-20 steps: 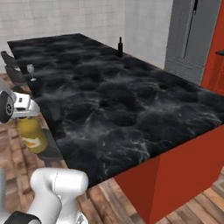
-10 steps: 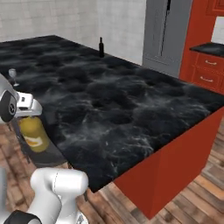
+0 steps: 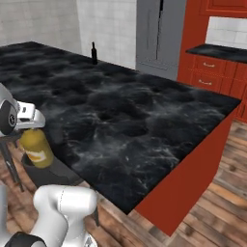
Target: There is a wine glass and glass cup on the dining counter. Place the wine bottle next to the wine glass and the juice bottle next to the glass cup.
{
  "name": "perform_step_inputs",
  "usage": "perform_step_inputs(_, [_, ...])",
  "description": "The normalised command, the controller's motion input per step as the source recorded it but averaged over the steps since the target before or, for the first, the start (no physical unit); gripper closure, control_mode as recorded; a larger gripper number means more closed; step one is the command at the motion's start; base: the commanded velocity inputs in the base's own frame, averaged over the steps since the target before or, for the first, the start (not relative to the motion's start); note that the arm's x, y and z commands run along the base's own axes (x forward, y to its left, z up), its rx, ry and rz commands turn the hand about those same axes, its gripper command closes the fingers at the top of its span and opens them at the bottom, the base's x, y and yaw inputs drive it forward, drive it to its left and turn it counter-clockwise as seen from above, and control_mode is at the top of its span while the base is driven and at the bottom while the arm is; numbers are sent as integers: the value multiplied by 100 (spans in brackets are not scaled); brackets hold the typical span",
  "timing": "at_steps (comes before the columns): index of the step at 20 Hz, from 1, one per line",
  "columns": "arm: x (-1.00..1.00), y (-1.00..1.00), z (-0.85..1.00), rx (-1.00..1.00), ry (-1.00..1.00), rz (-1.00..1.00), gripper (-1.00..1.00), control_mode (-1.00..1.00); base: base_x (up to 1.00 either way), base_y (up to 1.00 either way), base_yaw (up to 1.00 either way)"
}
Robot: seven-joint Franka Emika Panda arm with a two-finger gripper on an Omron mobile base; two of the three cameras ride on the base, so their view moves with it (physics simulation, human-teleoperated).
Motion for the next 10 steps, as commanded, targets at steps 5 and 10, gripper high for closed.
perform_step_inputs(5, [0, 0, 0, 0, 0, 0, 100, 100, 11, 18, -29])
perform_step_inputs(10, [0, 0, 0, 0, 0, 0, 100, 100, 2, 0, -5])
